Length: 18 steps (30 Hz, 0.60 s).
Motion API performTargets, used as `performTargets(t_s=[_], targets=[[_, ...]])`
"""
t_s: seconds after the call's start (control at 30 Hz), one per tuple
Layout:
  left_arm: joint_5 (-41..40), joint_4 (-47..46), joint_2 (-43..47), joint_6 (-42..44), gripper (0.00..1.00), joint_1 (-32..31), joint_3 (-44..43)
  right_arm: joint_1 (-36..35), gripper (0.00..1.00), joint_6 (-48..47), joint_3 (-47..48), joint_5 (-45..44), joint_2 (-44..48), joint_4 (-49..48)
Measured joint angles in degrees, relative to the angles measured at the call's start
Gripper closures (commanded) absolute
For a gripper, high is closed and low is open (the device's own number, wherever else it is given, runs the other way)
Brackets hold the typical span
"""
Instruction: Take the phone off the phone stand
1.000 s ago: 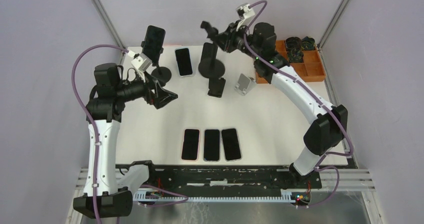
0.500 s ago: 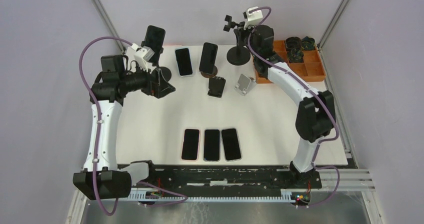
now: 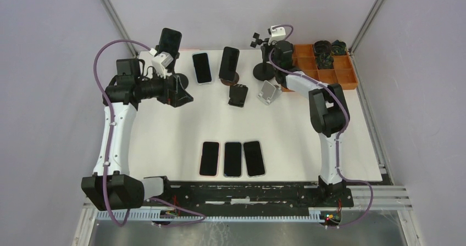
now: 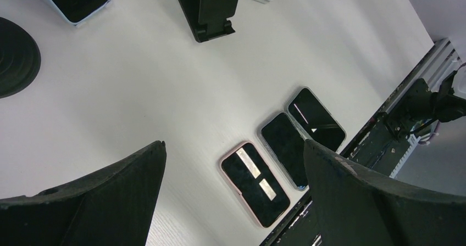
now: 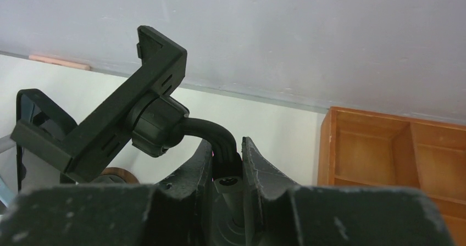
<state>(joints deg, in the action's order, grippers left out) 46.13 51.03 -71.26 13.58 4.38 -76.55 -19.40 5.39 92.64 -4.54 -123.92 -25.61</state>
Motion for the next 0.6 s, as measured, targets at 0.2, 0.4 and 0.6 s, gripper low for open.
performTargets(t_s=[0.2, 0.4, 0.6], targets=[[0.50, 0.04, 0.00, 0.35, 0.00, 0.00, 0.00, 0.42, 1.00, 2.71, 0.02, 2.19, -2.97, -4.15], [0.52, 0.09, 0.00, 1.16, 0.00, 0.00, 0.00, 0.39, 0.62, 3.32, -0.44, 2.99, -3.32, -6.64], [0.48, 0.35, 0.00, 1.73, 0.00, 0.00, -0.02, 0.39, 0.20, 1.92, -7.23, 2.12, -1.03, -9.81]])
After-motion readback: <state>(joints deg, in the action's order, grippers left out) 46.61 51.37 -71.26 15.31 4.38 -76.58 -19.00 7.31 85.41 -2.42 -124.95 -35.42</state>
